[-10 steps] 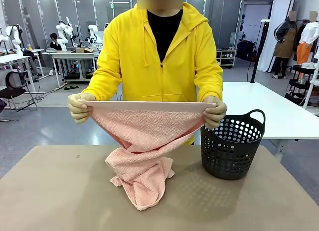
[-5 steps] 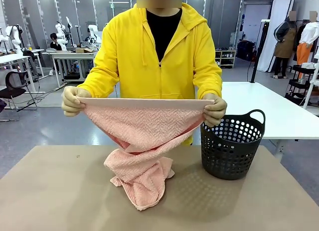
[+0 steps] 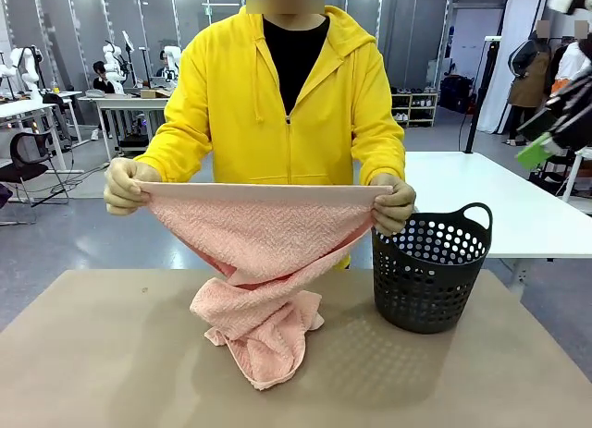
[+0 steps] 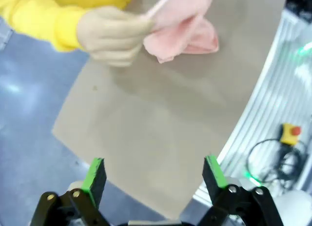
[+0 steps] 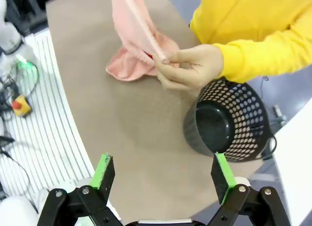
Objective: Fold the towel.
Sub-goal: Grab the top end of the 100 cm Hotel Towel extended by the human.
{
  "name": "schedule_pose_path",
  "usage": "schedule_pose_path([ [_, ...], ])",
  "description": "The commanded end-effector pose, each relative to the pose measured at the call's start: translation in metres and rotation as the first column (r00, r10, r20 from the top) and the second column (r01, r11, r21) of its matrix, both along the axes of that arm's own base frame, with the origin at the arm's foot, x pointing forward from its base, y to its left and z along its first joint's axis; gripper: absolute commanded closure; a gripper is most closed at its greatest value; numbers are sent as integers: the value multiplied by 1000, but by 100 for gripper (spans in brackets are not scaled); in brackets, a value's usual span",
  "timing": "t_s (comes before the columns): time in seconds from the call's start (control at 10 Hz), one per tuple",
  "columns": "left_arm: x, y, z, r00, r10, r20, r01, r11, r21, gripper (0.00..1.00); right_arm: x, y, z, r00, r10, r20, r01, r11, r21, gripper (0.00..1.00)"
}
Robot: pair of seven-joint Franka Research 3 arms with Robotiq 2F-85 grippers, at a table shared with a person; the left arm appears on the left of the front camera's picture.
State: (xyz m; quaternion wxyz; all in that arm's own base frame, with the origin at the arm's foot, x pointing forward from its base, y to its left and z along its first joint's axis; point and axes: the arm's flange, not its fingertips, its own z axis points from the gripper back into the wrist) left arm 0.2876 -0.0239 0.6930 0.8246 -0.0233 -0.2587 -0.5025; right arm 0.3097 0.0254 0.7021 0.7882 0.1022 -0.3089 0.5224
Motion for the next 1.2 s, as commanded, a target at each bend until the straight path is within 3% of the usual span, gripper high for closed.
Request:
schedule_pose_path([
  [0.0, -2, -12, 5, 998, -42, 43, 39, 998, 57, 0, 9, 18, 4, 999, 10, 46, -5, 995, -103, 0],
  [0.3, -4, -17, 4, 997, -47, 54, 45, 998, 38, 0, 8, 29, 4, 998, 55, 15, -54, 996, -72, 0],
  [0.4, -3, -24, 6, 996, -76, 37, 74, 996, 39, 0, 6, 33, 6, 997, 60, 54, -54, 993, -101, 0],
  [0.9, -2, -24, 6, 995, -95, 38, 94, 995, 22, 0, 6, 33, 6, 997, 60, 54, -54, 993, -101, 0],
  [1.0, 1, -52, 21, 989, -137, 52, 128, 979, 156, 0, 6, 32, 6, 995, 87, 54, -82, 992, -97, 0],
  [1.1, 4, -74, 28, 983, -174, 57, 159, 967, 200, 0, 10, 58, 10, 988, 148, 42, -141, 979, -147, 0],
])
